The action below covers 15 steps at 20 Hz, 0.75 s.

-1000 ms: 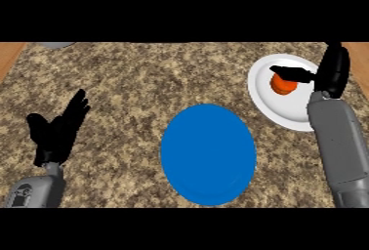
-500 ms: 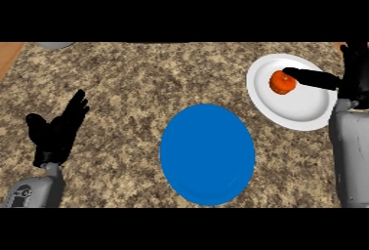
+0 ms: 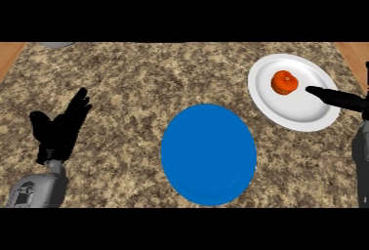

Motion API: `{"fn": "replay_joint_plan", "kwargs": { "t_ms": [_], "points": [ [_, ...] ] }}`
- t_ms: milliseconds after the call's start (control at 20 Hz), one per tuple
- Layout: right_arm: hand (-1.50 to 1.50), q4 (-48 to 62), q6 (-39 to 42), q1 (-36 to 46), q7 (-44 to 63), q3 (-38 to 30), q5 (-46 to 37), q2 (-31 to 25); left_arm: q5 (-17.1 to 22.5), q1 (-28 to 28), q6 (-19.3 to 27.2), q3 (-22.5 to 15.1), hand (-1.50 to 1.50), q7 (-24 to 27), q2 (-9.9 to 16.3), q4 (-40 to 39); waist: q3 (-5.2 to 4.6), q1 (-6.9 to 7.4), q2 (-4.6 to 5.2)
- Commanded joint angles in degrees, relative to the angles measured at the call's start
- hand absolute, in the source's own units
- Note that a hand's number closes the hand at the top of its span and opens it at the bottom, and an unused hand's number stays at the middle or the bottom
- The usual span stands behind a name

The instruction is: Pick the squash from the plate and place it in the plate

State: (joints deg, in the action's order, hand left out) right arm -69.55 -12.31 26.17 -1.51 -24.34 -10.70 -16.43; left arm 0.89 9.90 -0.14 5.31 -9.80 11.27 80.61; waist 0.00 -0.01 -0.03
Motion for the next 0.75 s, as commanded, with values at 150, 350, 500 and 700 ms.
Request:
{"fn": "replay_joint_plan", "kwargs": {
  "t_ms": [150,350,500,700],
  "points": [
    [-1.5,4.3,3.3,-6.0,-9.0,-3.3,4.6,-4.0,-1.4,1.8,0.3,1.1,0.0,0.5,0.4,-2.8,0.02,-0.01,0.13],
    [-1.5,0.7,1.7,-4.8,-1.8,-0.9,4.3,-6.1,-0.4,-0.9,-1.5,0.6,0.0,-0.6,-0.8,1.0,0.0,0.11,0.02],
    [-1.5,-0.4,-0.5,-6.5,-0.1,0.6,2.6,-5.0,-0.8,1.1,-1.4,1.6,0.0,0.4,-0.2,-1.8,0.0,0.05,0.04],
    [-1.5,6.6,3.8,-6.3,-4.8,-2.8,5.3,-9.4,-0.5,-1.7,-1.1,0.4,0.0,-4.2,-0.8,6.3,0.03,0.37,0.04]
  ]
}}
